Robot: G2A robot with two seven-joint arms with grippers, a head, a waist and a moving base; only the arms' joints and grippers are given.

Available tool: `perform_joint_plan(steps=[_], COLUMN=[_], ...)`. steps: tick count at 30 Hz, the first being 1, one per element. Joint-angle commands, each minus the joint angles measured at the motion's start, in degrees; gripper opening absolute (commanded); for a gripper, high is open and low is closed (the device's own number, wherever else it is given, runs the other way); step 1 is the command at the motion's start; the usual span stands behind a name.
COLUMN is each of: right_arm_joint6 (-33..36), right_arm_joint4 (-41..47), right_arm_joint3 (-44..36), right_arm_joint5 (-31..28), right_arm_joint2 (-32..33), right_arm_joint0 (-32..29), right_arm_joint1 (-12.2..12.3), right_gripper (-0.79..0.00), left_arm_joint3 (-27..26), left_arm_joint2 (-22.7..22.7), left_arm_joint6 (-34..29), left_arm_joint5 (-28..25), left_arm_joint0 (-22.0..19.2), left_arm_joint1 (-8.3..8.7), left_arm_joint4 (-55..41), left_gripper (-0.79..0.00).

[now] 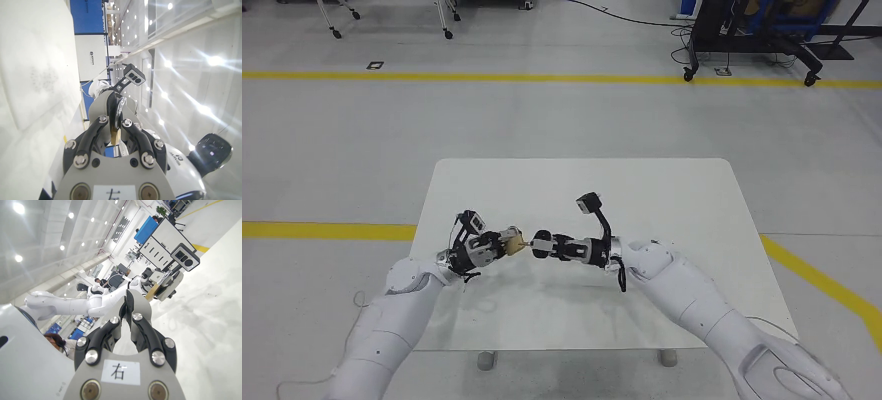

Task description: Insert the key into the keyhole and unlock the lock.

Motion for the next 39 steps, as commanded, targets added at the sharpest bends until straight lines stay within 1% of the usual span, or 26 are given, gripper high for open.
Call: perform_joint_plan(steps=[1,4,8,13,15,16,18,20,23,25,27,29,36,37,38,39], right_arm_joint6=[1.9,1.8,1.8,1.8,1.8,0.6,-1.5,-3.1,-8.5,-11.8,-12.0,-9.7,-9.7,-9.7,-9.7,-9.7], right_arm_joint4=[2.0,1.5,1.5,1.5,1.5,0.3,-1.7,-3.5,-5.2,-3.9,-0.6,3.9,3.9,3.9,3.9,3.9], right_arm_joint3=[-1.0,-1.9,-1.9,-1.9,-1.9,-2.2,-3.4,-3.7,-4.5,-6.5,-9.2,-11.8,-11.8,-11.8,-11.8,-11.8], right_arm_joint5=[4.4,6.1,6.1,6.1,6.1,6.8,8.1,9.8,12.7,14.9,16.2,16.5,16.5,16.5,16.5,16.5], right_arm_joint2=[0.7,1.8,1.8,1.8,1.8,1.9,2.0,2.7,4.7,6.2,7.8,8.8,8.8,8.8,8.8,8.8], right_arm_joint0=[-1.2,-2.1,-2.1,-2.1,-2.1,-2.2,-2.8,-3.2,-4.8,-6.8,-9.1,-10.8,-10.8,-10.8,-10.8,-10.8], right_arm_joint1=[0.5,1.0,1.0,1.0,1.0,1.0,1.0,1.2,1.7,1.9,2.3,2.6,2.6,2.6,2.6,2.6], right_gripper=[-0.785,-0.785,-0.785,-0.785,-0.785,-0.785,-0.785,-0.785,-0.785,-0.785,-0.785,-0.785,-0.785,-0.785,-0.785,-0.785], left_arm_joint3=[0.9,1.1,0.6,0.6,-0.6,-1.5,-4.2,-6.4,-10.1,-12.6,-14.6,-14.6,-14.6,-14.5,-13.9,-13.3], left_arm_joint2=[1.1,1.2,0.7,0.7,0.3,0.1,-0.3,-0.3,-0.3,-0.4,-0.8,-0.8,-0.8,-0.5,0.1,0.8], left_arm_joint6=[1.1,2.2,4.9,4.9,10.2,12.6,16.2,20.8,25.6,26.8,26.9,26.9,26.9,27.1,27.6,29.6], left_arm_joint5=[4.8,5.0,0.4,0.4,0.6,0.7,2.1,5.6,11.3,13.0,13.1,13.1,13.1,12.9,13.6,14.4], left_arm_joint0=[-0.8,-1.4,-1.7,-1.7,-1.0,-0.5,0.5,0.9,0.9,0.8,1.1,1.1,1.1,1.6,2.2,2.0], left_arm_joint1=[-0.15,-0.26,-0.1,-0.1,-0.15,-0.12,-0.11,0.14,0.31,0.3,0.24,0.24,0.24,0.21,0.13,0.12], left_arm_joint4=[1.6,2.4,6.1,6.1,6.8,7.6,7.8,11.5,14.8,15.2,14.1,14.1,14.1,14.4,14.9,18.1], left_gripper=[-0.785,-0.785,-0.785,-0.785,-0.785,-0.785,-0.785,-0.785,-0.785,-0.785,-0.785,-0.785,-0.785,-0.785,-0.785,-0.785])
